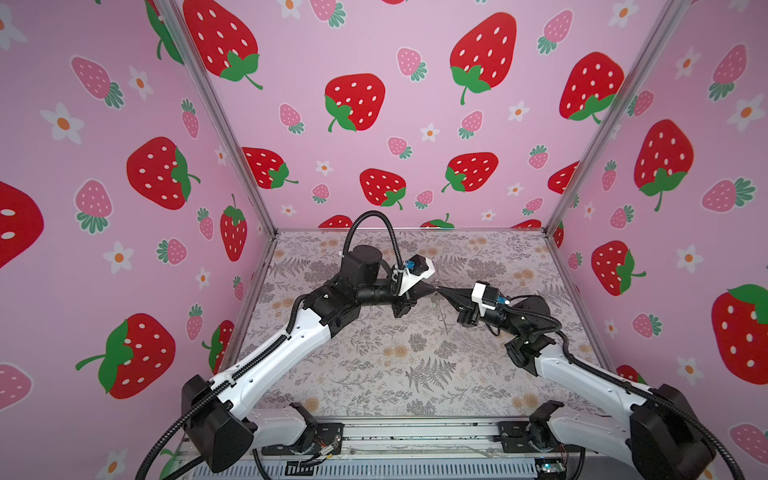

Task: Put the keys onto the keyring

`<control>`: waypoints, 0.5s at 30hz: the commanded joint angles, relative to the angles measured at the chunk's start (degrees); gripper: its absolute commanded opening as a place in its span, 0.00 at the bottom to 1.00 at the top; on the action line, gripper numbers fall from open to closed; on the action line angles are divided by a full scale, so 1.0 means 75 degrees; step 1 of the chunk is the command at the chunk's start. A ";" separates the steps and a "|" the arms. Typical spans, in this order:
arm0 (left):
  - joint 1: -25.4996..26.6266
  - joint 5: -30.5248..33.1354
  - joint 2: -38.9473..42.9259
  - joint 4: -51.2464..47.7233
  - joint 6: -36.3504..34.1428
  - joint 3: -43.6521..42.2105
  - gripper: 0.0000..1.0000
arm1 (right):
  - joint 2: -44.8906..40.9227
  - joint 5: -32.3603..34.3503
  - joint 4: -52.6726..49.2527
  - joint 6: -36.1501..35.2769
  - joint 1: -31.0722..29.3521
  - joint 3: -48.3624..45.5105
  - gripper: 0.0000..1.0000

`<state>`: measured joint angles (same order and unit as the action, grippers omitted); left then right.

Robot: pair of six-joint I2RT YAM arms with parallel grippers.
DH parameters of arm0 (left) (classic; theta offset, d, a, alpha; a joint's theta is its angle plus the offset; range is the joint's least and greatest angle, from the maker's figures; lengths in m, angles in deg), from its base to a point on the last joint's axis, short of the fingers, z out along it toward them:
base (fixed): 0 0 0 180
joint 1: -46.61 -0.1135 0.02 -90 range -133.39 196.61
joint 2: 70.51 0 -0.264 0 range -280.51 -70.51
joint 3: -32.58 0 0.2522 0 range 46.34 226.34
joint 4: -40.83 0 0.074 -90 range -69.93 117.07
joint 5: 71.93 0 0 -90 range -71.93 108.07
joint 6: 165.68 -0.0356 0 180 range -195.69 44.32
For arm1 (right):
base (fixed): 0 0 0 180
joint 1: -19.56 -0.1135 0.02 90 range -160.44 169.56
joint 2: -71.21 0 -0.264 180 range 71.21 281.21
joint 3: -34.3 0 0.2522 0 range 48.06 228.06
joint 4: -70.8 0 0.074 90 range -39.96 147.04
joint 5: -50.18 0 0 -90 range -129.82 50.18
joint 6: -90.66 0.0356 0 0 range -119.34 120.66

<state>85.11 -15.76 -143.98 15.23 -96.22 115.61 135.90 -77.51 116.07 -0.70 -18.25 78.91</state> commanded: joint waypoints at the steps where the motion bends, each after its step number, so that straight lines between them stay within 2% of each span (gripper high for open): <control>1: 0.0045 0.0120 0.0076 -0.0495 -0.0337 0.0531 0.00 | -0.0256 0.0293 -0.0960 -0.0732 -0.0034 0.0385 0.08; 2: 0.0046 0.0197 0.0050 -0.0726 -0.0383 0.0641 0.00 | -0.0323 0.0211 -0.1269 -0.1001 -0.0023 0.0475 0.05; 3: 0.0063 0.0279 0.0046 -0.0865 -0.0423 0.0707 0.00 | -0.0383 0.0216 -0.1555 -0.1282 -0.0016 0.0564 0.07; 4: 0.0084 0.0394 0.0052 -0.0971 -0.0422 0.0747 0.00 | -0.0422 0.0378 -0.1800 -0.1424 -0.0019 0.0658 0.12; 6: 0.0094 0.0605 0.0003 -0.1256 -0.0462 0.0900 0.00 | -0.0535 0.0702 -0.2057 -0.1708 -0.0013 0.0686 0.32; 7: 0.0114 0.0777 -0.0043 -0.1481 -0.0481 0.1034 0.00 | -0.0600 0.0801 -0.2183 -0.1915 -0.0005 0.0690 0.34; 15: 0.0398 0.2006 -0.0992 -0.4006 -0.0644 0.2834 0.00 | -0.0766 0.0938 -0.3379 -0.3095 -0.0089 0.0999 0.28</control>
<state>87.45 -4.46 -149.73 -6.21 -99.72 131.68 131.00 -71.39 95.13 -18.80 -18.51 84.79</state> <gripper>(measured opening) 0.042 0.285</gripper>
